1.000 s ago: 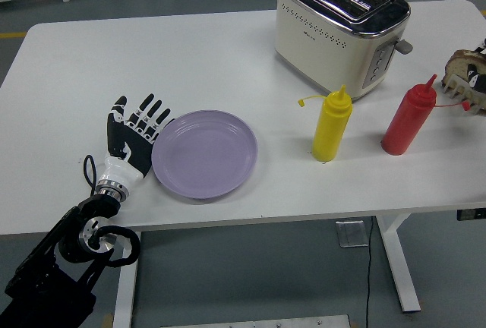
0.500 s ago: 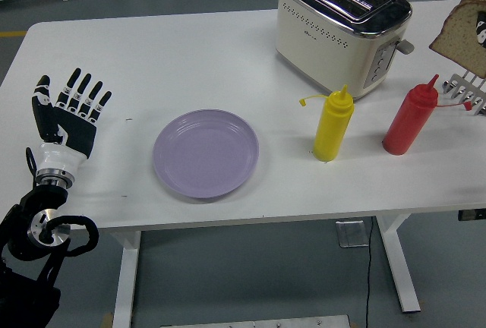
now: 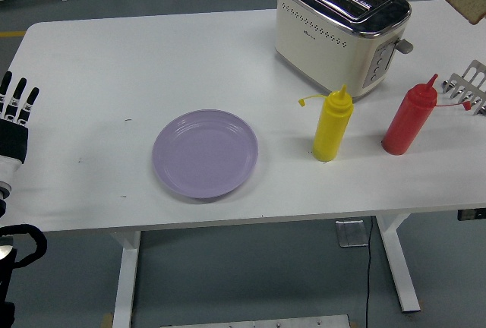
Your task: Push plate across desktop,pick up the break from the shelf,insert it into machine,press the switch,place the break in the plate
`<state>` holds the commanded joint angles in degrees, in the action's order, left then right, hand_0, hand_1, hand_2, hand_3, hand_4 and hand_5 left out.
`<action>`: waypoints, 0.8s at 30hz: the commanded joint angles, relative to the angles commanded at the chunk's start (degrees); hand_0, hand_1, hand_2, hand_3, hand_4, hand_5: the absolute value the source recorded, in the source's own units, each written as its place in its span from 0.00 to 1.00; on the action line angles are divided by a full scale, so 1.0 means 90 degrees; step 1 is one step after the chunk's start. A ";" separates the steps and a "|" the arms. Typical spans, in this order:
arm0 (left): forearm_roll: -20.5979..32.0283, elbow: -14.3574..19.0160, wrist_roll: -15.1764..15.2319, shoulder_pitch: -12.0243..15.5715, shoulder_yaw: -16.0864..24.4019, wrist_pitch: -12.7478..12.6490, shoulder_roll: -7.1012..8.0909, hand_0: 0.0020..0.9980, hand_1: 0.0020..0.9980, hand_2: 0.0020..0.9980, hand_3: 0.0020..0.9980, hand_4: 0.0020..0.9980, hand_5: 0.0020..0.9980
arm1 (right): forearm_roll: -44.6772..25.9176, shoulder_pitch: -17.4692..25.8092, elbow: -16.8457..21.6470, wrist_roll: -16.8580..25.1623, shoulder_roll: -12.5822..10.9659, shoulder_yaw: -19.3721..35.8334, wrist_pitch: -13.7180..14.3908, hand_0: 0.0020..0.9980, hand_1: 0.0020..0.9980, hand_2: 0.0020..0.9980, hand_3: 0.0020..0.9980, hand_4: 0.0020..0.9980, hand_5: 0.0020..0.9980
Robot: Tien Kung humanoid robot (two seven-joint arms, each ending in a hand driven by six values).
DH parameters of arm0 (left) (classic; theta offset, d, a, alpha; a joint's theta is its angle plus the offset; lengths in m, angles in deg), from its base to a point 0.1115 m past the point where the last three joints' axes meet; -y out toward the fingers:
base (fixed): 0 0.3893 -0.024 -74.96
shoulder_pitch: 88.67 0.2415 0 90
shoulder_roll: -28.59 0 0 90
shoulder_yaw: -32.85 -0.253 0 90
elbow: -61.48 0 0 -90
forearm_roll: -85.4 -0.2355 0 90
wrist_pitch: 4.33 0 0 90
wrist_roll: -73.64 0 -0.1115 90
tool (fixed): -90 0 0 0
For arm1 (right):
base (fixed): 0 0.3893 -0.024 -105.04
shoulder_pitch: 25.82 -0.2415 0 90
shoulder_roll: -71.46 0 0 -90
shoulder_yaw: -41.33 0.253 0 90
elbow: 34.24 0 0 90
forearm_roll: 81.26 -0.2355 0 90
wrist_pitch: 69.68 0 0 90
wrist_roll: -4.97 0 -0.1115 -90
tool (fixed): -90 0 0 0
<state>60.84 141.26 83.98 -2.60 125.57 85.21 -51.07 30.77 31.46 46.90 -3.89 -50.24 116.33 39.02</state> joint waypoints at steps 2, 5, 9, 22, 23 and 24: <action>0.0028 0.0035 -0.0008 0.0119 0.0129 0.0012 0.0065 0.82 0.87 0.92 0.85 0.65 1.00 | -0.0245 -0.0230 -0.0028 0.0037 0.0030 -0.0079 0.0069 0.27 0.32 0.38 0.44 0.25 0.00; 0.0056 0.0057 -0.0014 0.0216 0.0231 0.0024 0.0112 0.82 0.87 0.92 0.85 0.65 1.00 | -0.0508 -0.0481 -0.0110 0.0078 0.0082 -0.0211 0.0114 0.27 0.32 0.38 0.44 0.25 0.00; 0.0089 0.0071 -0.0025 0.0300 0.0325 0.0044 0.0132 0.82 0.87 0.92 0.85 0.65 1.00 | -0.0998 -0.0986 -0.0387 0.0145 0.0234 -0.0531 0.0193 0.27 0.32 0.38 0.44 0.24 0.00; 0.0100 0.0033 -0.0053 0.0299 0.0246 0.0061 0.0092 0.82 0.86 0.92 0.85 0.65 1.00 | -0.1535 -0.2431 -0.1773 0.0235 0.1041 -0.1617 0.0259 0.27 0.32 0.38 0.44 0.21 0.00; 0.0100 0.0031 -0.0053 0.0297 0.0234 0.0060 0.0089 0.82 0.86 0.92 0.85 0.65 1.00 | -0.1533 -0.2530 -0.1904 0.0233 0.1123 -0.1698 0.0256 0.27 0.32 0.38 0.44 0.21 0.00; 0.0099 0.0029 -0.0054 0.0294 0.0221 0.0060 0.0087 0.82 0.86 0.92 0.85 0.65 1.00 | -0.1523 -0.2608 -0.2030 0.0232 0.1190 -0.1762 0.0255 0.27 0.32 0.38 0.44 0.21 0.00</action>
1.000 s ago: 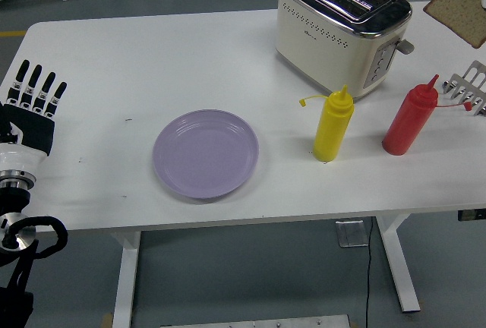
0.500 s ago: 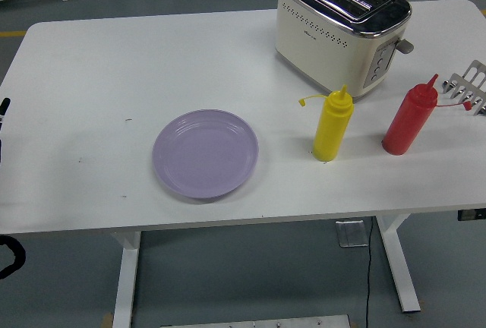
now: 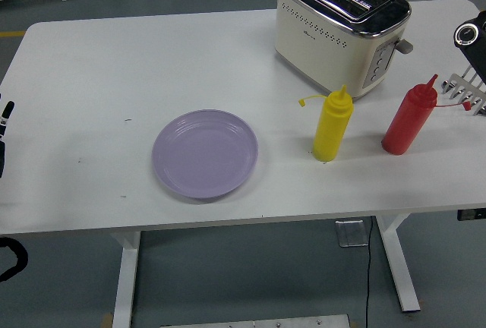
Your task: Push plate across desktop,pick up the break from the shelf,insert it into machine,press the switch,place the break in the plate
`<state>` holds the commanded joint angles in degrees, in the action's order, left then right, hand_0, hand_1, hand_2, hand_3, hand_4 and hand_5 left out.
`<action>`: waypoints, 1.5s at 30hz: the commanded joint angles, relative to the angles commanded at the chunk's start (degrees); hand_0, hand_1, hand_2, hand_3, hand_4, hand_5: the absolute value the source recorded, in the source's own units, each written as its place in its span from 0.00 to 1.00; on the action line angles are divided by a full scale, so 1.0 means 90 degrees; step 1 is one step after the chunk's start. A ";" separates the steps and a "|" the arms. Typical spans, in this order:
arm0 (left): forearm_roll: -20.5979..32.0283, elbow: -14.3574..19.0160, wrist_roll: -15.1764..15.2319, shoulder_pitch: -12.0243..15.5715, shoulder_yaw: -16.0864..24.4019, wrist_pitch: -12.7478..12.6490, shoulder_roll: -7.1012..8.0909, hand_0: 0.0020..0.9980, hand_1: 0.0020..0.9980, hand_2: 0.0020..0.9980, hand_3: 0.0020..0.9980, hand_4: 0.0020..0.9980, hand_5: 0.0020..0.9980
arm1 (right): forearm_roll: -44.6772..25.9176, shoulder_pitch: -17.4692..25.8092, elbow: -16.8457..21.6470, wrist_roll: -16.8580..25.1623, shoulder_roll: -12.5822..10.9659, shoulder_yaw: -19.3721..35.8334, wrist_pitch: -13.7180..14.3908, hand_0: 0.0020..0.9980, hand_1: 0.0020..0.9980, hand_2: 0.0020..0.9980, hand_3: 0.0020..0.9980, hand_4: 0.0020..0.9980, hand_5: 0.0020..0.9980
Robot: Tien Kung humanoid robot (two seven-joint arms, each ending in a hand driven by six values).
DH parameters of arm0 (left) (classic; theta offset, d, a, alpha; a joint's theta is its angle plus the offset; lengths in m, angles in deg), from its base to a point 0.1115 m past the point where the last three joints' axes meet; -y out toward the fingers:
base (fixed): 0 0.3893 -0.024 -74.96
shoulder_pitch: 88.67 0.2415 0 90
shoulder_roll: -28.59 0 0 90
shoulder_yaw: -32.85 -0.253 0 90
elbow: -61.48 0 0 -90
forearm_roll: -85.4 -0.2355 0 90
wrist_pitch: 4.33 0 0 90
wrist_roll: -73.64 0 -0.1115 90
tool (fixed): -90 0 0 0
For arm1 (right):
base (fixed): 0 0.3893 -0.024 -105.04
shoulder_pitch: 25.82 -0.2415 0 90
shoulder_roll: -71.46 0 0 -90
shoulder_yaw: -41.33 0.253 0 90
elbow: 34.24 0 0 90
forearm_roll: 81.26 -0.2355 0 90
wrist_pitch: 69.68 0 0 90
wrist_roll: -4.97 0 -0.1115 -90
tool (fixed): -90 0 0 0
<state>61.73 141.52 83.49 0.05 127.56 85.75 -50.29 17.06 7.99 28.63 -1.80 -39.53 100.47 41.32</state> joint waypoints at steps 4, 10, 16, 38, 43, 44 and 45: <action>0.0000 -0.0010 -0.0001 -0.0012 -0.0055 -0.0003 -0.0008 0.82 0.86 0.92 0.85 0.65 1.00 | 0.0080 -0.0225 -0.0426 -0.0012 0.0242 -0.0186 0.0020 0.28 0.32 0.38 0.43 0.20 0.00; 0.0000 -0.0022 0.0002 0.0000 -0.0085 -0.0011 -0.0007 0.82 0.86 0.92 0.85 0.65 1.00 | 0.0176 -0.0385 -0.0835 -0.0112 0.0495 -0.0374 0.0010 0.28 0.32 0.38 0.43 0.19 0.00; -0.0002 -0.0031 0.0005 0.0003 -0.0113 -0.0015 -0.0009 0.82 0.86 0.92 0.85 0.65 1.00 | 0.0304 -0.0418 -0.1172 -0.0193 0.0702 -0.0493 0.0037 0.29 0.32 0.38 0.43 0.19 0.00; -0.0004 -0.0052 0.0016 -0.0012 -0.0115 -0.0023 -0.0009 0.82 0.86 0.92 0.85 0.65 1.00 | 0.0402 -0.0330 -0.1553 -0.0299 0.0960 -0.0602 0.0088 0.29 0.32 0.38 0.43 0.18 0.00; -0.0003 -0.0054 0.0017 -0.0016 -0.0112 -0.0026 -0.0013 0.82 0.86 0.92 0.85 0.65 1.00 | 0.0475 -0.0332 -0.1627 -0.0331 0.0970 -0.0670 0.0055 0.29 0.32 0.38 0.43 0.18 0.00; -0.0003 -0.0053 0.0018 -0.0015 -0.0110 -0.0026 -0.0012 0.82 0.86 0.92 0.85 0.65 1.00 | 0.0505 -0.0332 -0.1641 -0.0344 0.0973 -0.0685 0.0040 0.32 0.41 0.46 0.50 0.33 0.00; -0.0003 -0.0053 0.0018 -0.0016 -0.0108 -0.0026 -0.0012 0.82 0.86 0.92 0.85 0.65 1.00 | 0.0526 -0.0333 -0.1651 -0.0364 0.0976 -0.0695 0.0009 0.32 0.41 0.46 0.50 0.33 0.00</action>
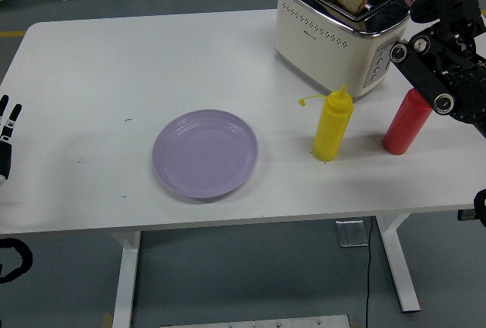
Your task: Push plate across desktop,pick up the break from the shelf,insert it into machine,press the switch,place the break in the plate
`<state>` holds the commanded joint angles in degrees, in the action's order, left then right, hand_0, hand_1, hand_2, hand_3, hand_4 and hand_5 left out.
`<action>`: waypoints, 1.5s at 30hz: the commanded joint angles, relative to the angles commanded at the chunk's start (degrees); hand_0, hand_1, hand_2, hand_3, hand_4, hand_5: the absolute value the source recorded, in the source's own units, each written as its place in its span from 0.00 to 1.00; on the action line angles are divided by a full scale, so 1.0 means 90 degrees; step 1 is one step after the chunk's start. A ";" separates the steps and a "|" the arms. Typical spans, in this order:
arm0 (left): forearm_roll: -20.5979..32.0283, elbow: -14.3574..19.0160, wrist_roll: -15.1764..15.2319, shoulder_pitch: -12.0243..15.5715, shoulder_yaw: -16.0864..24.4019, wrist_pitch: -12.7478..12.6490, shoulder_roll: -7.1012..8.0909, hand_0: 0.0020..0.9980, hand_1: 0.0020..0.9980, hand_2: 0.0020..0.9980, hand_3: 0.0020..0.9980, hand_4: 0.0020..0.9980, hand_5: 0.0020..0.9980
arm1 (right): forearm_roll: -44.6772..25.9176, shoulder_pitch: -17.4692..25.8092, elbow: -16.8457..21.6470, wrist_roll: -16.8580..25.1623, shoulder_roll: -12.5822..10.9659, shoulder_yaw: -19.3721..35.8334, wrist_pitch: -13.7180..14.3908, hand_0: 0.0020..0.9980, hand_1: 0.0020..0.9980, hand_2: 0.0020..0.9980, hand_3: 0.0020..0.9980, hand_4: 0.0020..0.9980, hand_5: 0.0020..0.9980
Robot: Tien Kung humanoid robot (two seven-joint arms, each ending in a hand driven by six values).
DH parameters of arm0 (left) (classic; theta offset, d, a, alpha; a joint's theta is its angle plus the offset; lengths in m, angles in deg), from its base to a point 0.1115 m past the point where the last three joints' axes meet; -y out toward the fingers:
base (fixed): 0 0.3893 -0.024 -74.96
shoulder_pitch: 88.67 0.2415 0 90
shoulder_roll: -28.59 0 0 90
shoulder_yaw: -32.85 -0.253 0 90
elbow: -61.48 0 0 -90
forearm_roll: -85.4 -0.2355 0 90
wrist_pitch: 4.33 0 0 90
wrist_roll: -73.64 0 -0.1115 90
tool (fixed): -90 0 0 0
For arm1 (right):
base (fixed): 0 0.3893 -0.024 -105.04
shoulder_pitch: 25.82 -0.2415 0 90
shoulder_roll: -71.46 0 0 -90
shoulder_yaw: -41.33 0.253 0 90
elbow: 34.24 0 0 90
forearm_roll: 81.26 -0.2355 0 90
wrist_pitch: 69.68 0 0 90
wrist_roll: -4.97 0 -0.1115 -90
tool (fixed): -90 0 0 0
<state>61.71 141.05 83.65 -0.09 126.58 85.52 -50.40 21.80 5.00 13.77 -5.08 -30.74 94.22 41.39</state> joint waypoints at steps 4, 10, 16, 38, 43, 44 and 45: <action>0.0000 0.0000 0.0001 -0.0004 0.0004 0.0000 -0.0001 0.82 0.86 0.92 0.85 0.65 1.00 | 0.0012 -0.0004 -0.0033 -0.0172 0.0005 -0.0022 -0.0384 0.32 0.41 0.46 0.50 0.33 0.00; -0.0001 -0.0003 0.0002 0.0000 0.0010 -0.0001 -0.0003 0.82 0.86 0.92 0.85 0.65 1.00 | -0.0032 0.0000 -0.0063 -0.0283 -0.0001 -0.0006 -0.0980 0.52 0.60 0.67 0.71 0.57 0.15; 0.0001 -0.0006 0.0003 -0.0006 0.0011 0.0001 -0.0003 0.82 0.86 0.92 0.85 0.65 1.00 | -0.0115 0.0001 -0.0053 -0.0229 -0.0010 0.0015 -0.1265 0.76 0.78 0.90 0.93 0.70 0.24; 0.0010 0.0002 0.0013 0.0032 0.0018 0.0001 0.0009 0.82 0.86 0.92 0.85 0.65 1.00 | -0.0379 0.0465 0.0894 -0.0175 -0.0690 0.0383 -0.0480 0.68 0.70 0.87 0.93 0.80 0.48; 0.0003 0.0008 0.0013 0.0060 0.0041 -0.0002 0.0017 0.82 0.86 0.92 0.85 0.65 1.00 | -0.0481 0.0935 0.1559 -0.0247 -0.1248 0.0541 -0.0511 0.55 0.60 0.81 0.90 0.76 0.51; 0.0001 0.0009 0.0013 0.0063 0.0043 -0.0003 0.0018 0.82 0.86 0.92 0.85 0.65 1.00 | -0.0502 0.1036 0.1716 -0.0253 -0.1362 0.0574 -0.0537 0.55 0.60 0.81 0.90 0.76 0.51; 0.0000 0.0010 0.0013 0.0065 0.0044 -0.0003 0.0017 0.82 0.86 0.92 0.85 0.65 1.00 | -0.0516 0.1128 0.1848 -0.0251 -0.1460 0.0601 -0.0570 0.55 0.60 0.81 0.90 0.76 0.51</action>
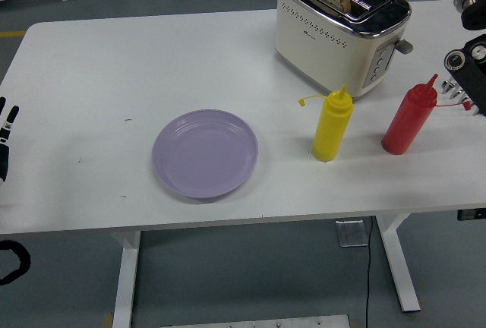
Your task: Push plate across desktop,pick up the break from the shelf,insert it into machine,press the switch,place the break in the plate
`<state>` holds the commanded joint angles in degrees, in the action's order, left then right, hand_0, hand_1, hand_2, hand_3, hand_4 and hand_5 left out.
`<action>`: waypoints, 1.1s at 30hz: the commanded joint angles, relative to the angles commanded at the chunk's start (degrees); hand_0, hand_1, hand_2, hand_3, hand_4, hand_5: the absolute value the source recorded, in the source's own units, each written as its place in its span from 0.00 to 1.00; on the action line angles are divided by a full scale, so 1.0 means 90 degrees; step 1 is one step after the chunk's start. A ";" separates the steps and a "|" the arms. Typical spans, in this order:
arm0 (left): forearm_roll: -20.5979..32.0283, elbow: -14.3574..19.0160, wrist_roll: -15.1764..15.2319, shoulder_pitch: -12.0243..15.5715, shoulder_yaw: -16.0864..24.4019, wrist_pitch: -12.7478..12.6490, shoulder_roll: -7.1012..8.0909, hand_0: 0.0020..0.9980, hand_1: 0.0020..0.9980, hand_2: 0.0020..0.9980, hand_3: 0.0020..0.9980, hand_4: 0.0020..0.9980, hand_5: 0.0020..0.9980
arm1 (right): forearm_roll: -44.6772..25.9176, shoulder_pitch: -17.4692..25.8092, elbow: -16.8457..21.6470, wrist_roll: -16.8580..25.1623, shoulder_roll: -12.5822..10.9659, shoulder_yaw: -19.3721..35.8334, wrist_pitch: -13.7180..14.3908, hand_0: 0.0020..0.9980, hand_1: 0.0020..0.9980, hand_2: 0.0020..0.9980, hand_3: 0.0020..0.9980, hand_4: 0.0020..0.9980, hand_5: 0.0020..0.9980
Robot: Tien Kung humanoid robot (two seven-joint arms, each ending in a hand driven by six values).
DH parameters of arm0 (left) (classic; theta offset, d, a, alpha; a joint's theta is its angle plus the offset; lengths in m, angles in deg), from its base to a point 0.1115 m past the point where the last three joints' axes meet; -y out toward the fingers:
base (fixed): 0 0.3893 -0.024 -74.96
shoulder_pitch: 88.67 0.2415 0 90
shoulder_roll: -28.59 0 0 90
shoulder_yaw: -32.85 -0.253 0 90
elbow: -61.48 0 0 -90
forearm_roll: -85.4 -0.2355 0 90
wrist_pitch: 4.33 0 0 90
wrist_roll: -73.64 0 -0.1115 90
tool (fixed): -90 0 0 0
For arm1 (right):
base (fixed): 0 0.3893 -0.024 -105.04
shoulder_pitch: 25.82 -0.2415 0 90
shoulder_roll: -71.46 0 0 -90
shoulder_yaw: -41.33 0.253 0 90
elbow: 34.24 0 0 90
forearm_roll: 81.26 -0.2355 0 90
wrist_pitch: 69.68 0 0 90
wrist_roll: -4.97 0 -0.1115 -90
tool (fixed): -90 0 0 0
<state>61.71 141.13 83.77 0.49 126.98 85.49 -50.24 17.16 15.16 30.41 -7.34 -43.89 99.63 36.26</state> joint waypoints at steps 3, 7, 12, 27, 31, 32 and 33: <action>-0.0001 0.0003 0.0000 0.0005 0.0002 -0.0001 -0.0002 0.82 0.86 0.92 0.85 0.65 1.00 | -0.0026 0.0333 0.0389 0.0005 -0.0348 0.0073 -0.0137 0.52 0.59 0.83 0.91 0.75 0.53; -0.0003 0.0005 0.0002 0.0023 0.0013 -0.0002 -0.0004 0.82 0.86 0.92 0.85 0.65 1.00 | -0.0058 0.0772 0.0889 0.0005 -0.0782 0.0168 -0.0320 0.52 0.59 0.83 0.91 0.75 0.53; -0.0009 -0.0006 -0.0002 0.0032 0.0017 -0.0007 -0.0008 0.82 0.86 0.92 0.85 0.65 1.00 | -0.0096 0.1232 0.1370 -0.0063 -0.1135 0.0237 -0.0421 0.47 0.53 0.71 0.77 0.69 0.48; -0.0013 -0.0012 -0.0006 -0.0010 0.0015 -0.0011 -0.0024 0.82 0.86 0.92 0.85 0.65 1.00 | -0.0028 0.1574 0.1564 -0.0029 -0.1300 0.0044 -0.0620 0.35 0.43 0.54 0.58 0.51 0.36; -0.0012 -0.0009 -0.0006 -0.0014 0.0029 -0.0012 -0.0023 0.82 0.86 0.92 0.85 0.65 1.00 | -0.0034 0.1560 0.1477 0.0003 -0.1299 -0.0105 -0.0723 0.35 0.43 0.54 0.58 0.51 0.36; -0.0013 -0.0009 -0.0006 -0.0014 0.0035 -0.0012 -0.0022 0.82 0.86 0.92 0.85 0.65 1.00 | -0.0031 0.1555 0.1451 0.0011 -0.1297 -0.0151 -0.0750 0.36 0.44 0.54 0.57 0.50 0.37; -0.0012 -0.0009 -0.0005 -0.0014 0.0038 -0.0012 -0.0022 0.82 0.86 0.92 0.85 0.65 1.00 | -0.0031 0.1548 0.1425 0.0021 -0.1292 -0.0193 -0.0773 0.36 0.44 0.54 0.57 0.50 0.37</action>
<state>61.59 141.06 83.72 0.36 127.33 85.38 -50.44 16.87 29.09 43.23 -7.16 -55.52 97.90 29.30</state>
